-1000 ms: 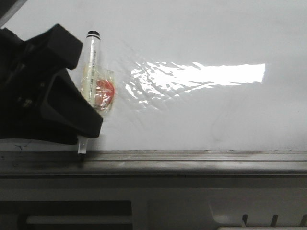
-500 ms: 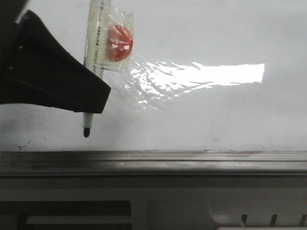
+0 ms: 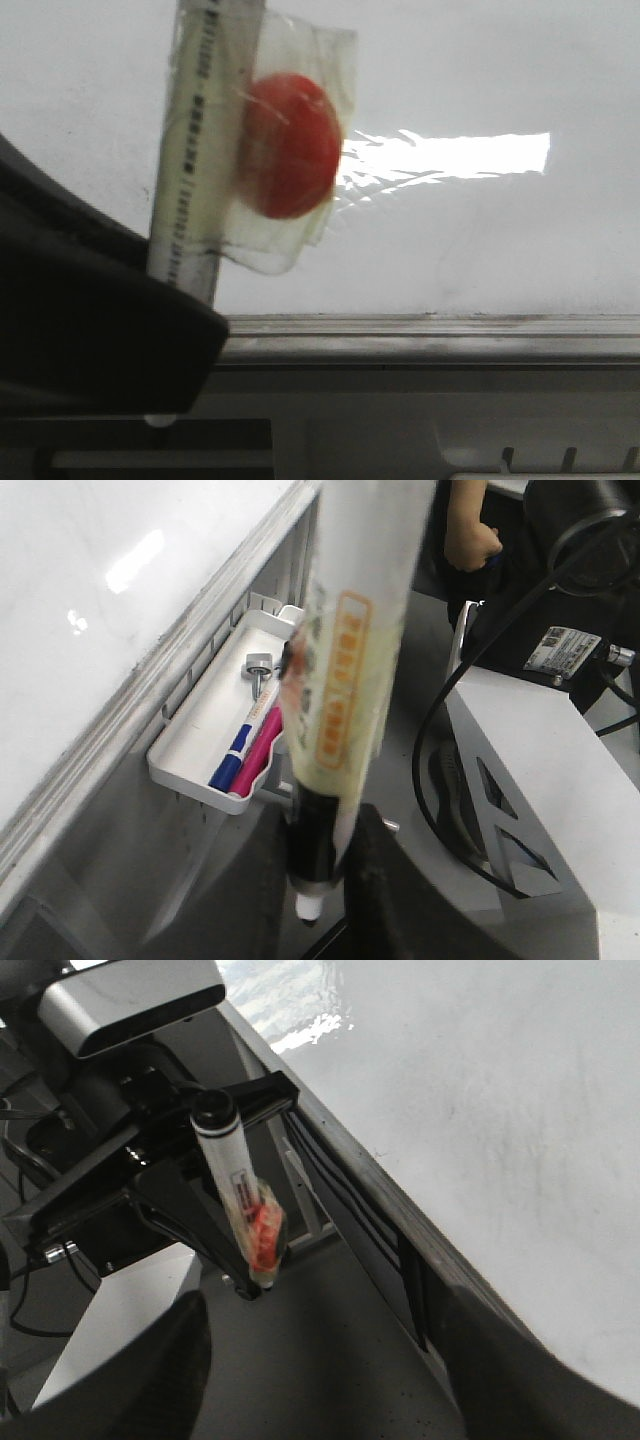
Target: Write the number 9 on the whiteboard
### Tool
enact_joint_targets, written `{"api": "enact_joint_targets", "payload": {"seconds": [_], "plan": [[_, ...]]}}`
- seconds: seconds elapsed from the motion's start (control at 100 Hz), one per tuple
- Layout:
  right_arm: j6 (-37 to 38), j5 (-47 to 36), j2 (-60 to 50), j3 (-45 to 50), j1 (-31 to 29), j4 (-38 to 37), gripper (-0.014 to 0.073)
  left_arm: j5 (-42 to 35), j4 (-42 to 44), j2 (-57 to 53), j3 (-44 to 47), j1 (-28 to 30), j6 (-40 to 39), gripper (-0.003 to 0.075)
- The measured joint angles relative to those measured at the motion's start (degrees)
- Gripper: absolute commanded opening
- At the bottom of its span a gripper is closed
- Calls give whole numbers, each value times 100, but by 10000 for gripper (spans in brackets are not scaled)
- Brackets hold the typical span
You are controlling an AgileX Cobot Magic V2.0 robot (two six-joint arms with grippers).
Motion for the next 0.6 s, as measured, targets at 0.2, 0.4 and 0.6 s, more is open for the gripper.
{"api": "enact_joint_targets", "payload": {"seconds": [0.2, 0.4, 0.6], "plan": [[-768, 13, 474, 0, 306, 649, 433, 0, -49, 0, -61, 0, 351, -3], [-1092, -436, 960, -67, 1377, 731, 433, -10, -58, 241, -114, 0, 439, -3], [-1171, -1654, 1494, -247, 2542, 805, 435, 1, -176, 360, -114, 0, 446, -4]]}}
